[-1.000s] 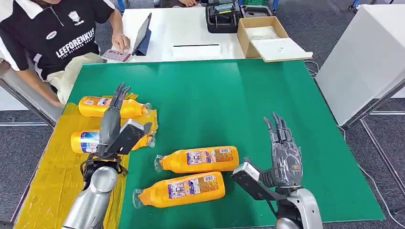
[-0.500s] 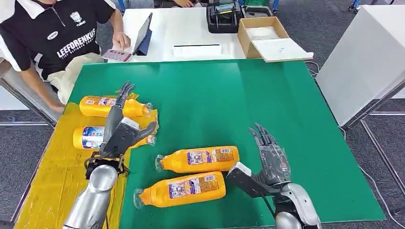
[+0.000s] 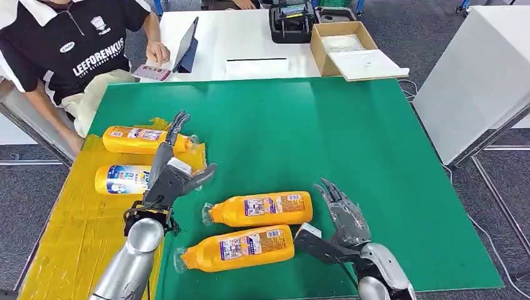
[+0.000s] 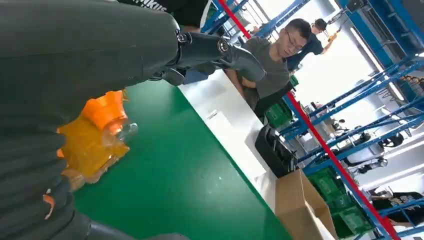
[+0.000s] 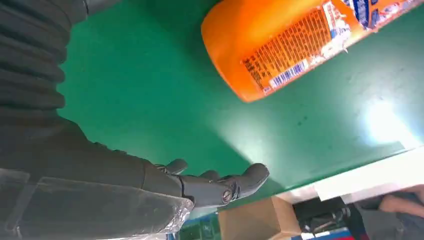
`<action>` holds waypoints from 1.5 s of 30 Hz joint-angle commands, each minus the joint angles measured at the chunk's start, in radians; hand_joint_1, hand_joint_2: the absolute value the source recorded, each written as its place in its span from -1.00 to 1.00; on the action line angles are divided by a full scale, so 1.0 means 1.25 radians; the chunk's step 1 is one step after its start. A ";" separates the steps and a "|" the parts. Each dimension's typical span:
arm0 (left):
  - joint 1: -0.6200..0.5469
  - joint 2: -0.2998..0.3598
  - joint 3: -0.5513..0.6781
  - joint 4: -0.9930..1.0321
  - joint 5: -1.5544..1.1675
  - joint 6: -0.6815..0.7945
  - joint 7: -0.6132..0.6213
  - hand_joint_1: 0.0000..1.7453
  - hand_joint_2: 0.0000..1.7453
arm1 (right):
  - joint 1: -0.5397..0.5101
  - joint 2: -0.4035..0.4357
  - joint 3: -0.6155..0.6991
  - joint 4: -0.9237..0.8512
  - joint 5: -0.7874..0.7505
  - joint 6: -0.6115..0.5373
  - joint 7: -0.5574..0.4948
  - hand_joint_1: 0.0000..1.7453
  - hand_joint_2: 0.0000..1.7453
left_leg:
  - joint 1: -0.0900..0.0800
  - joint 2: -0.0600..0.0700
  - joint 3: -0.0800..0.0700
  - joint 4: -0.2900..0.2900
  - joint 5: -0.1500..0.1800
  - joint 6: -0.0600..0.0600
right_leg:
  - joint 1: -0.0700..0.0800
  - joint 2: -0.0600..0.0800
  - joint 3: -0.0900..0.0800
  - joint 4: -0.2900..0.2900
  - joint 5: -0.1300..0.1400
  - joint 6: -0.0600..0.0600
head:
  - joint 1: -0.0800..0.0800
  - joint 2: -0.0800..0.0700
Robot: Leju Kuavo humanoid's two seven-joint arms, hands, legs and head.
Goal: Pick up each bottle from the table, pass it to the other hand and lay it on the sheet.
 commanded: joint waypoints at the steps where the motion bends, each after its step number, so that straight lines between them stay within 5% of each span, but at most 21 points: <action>1: -0.002 0.001 -0.006 0.049 0.002 0.001 0.002 -1.00 1.00 | -0.041 0.006 0.054 0.115 0.051 -0.048 0.040 -1.00 1.00 | 0.000 0.001 0.004 -0.001 -0.001 -0.002 | 0.000 -0.001 0.004 -0.001 -0.001 0.000 | 0.000 0.000; 8: 0.016 -0.001 0.010 0.068 -0.006 0.011 -0.013 -1.00 1.00 | -0.021 0.035 0.099 0.046 0.240 -0.173 0.113 -1.00 1.00 | 0.000 0.001 0.003 -0.001 -0.001 -0.002 | 0.000 0.000 0.003 -0.001 -0.001 0.000 | 0.000 0.000; 17: -0.001 -0.008 0.003 0.106 0.000 0.009 -0.030 -1.00 1.00 | -0.002 0.062 0.107 0.019 0.349 -0.195 0.144 -1.00 1.00 | -0.001 -0.001 0.006 0.000 -0.002 -0.003 | 0.000 -0.003 0.006 0.001 -0.002 0.000 | 0.000 0.000; 27: 0.026 0.014 0.005 0.089 0.025 0.018 -0.040 -1.00 1.00 | -0.068 0.049 0.145 0.101 0.348 -0.115 0.137 -1.00 1.00 | -0.001 0.003 0.006 -0.001 -0.002 -0.003 | 0.000 0.000 0.006 -0.001 -0.001 0.000 | 0.000 0.000; 45: 0.022 0.024 0.006 0.104 0.056 0.024 -0.041 -1.00 1.00 | -0.143 0.020 0.173 0.134 0.297 -0.103 0.167 -1.00 1.00 | -0.001 0.002 0.005 0.000 -0.002 -0.002 | -0.001 0.000 0.005 0.000 -0.001 0.000 | 0.000 0.000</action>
